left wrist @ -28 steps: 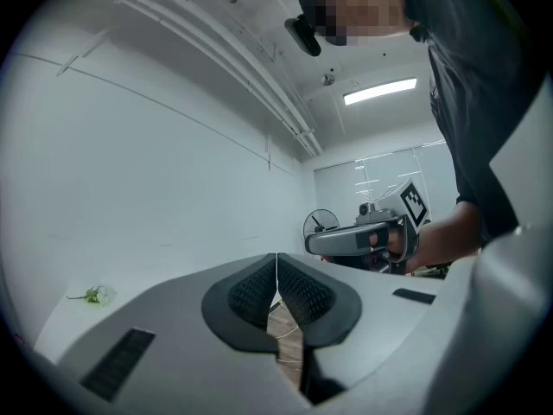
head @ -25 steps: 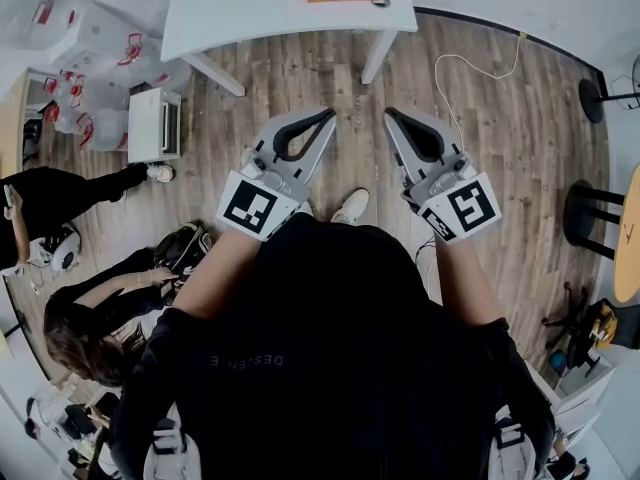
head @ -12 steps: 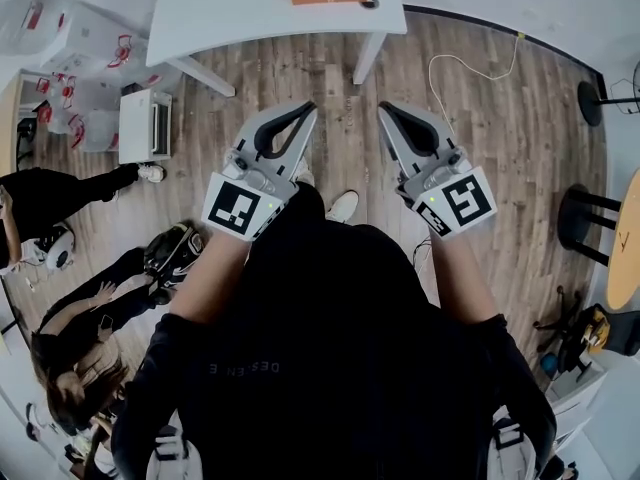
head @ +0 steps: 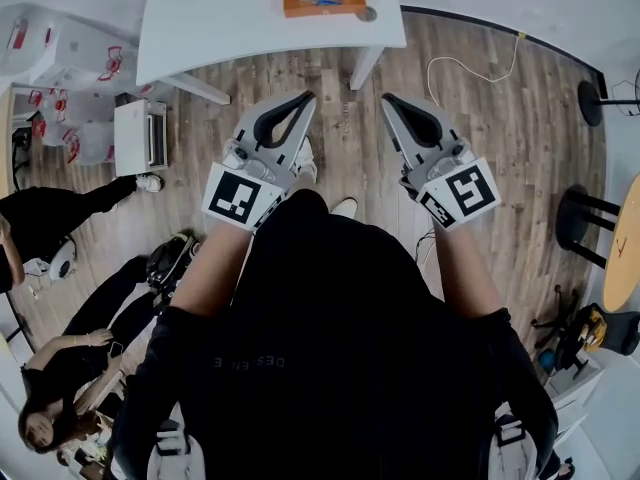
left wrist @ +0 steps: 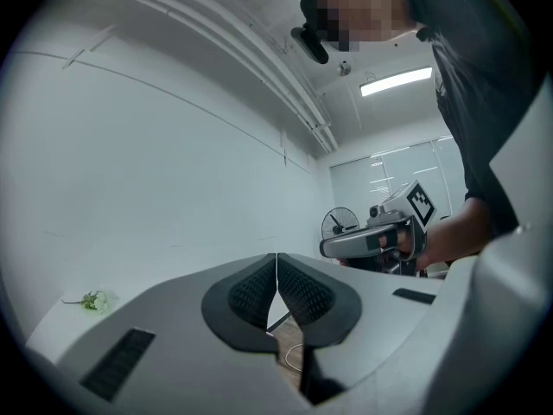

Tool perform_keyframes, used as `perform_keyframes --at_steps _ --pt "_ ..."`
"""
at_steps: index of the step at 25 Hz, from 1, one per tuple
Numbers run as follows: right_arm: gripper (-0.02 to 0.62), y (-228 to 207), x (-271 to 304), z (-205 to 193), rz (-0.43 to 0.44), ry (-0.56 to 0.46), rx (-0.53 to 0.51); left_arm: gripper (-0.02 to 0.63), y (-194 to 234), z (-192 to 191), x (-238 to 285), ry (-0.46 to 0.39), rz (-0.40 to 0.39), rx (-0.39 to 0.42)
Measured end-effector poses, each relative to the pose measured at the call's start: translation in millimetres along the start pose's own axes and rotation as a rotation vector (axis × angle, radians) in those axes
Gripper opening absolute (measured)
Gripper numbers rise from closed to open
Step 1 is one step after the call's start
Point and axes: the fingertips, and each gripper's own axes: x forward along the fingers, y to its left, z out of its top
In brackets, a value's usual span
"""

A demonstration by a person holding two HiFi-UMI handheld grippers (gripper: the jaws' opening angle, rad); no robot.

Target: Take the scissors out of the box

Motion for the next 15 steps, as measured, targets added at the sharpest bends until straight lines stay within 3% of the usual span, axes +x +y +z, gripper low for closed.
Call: perform_keyframes --at_steps 15 --pt "-0.005 -74.8 117.3 11.4 -0.049 0.048 0.027 0.020 105.3 -10.8 73.2 0.030 -0.090 -0.036"
